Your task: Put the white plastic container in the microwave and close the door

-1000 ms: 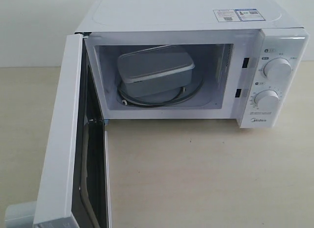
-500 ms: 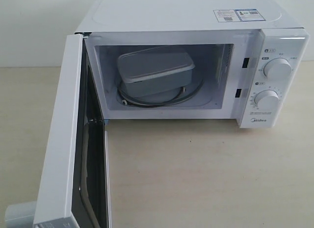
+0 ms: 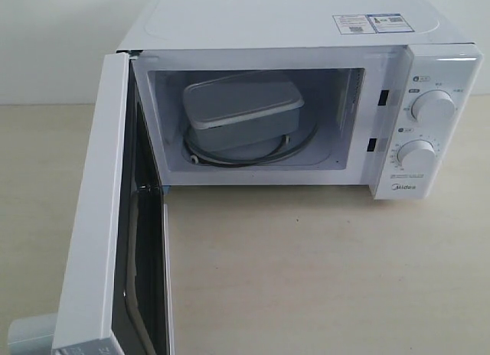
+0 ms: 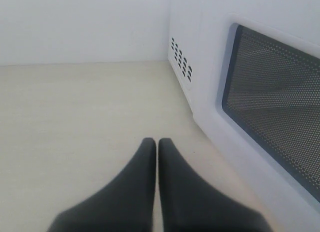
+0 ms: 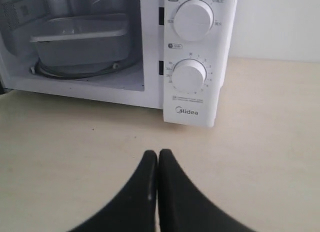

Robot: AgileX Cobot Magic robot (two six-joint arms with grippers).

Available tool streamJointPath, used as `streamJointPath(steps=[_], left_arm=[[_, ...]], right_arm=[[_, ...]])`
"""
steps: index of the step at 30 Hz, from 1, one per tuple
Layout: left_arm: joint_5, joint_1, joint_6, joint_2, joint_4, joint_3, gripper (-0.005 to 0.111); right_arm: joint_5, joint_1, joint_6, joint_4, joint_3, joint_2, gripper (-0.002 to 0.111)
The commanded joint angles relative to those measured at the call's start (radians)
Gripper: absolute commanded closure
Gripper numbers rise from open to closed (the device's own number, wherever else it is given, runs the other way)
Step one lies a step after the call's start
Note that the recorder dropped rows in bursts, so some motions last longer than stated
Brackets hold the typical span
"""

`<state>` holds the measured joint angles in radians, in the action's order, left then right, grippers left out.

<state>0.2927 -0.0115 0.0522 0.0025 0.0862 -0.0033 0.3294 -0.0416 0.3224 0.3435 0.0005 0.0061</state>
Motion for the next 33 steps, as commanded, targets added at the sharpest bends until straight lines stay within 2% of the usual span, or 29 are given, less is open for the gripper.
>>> streamJointPath(steps=[1, 9, 15, 23, 33], left_arm=[[-0.002, 0.001, 0.002, -0.002, -0.001, 0.003, 0.103], [-0.002, 0.001, 0.002, -0.002, -0.001, 0.003, 0.103], [-0.002, 0.001, 0.002, -0.002, -0.001, 0.003, 0.103], [-0.002, 0.001, 0.002, -0.002, -0.001, 0.003, 0.103], [-0.002, 0.001, 0.002, -0.002, -0.001, 0.003, 0.103]], right_arm=[[0.004, 0.02, -0.207, -0.194, 0.0, -0.006, 0.109], [0.004, 0.026, -0.217, -0.228, 0.0, -0.006, 0.109], [0.004, 0.073, -0.229, -0.23, 0.0, -0.006, 0.109], [0.004, 0.073, -0.329, -0.252, 0.0, -0.006, 0.109], [0.004, 0.073, -0.332, -0.248, 0.0, -0.006, 0.109]])
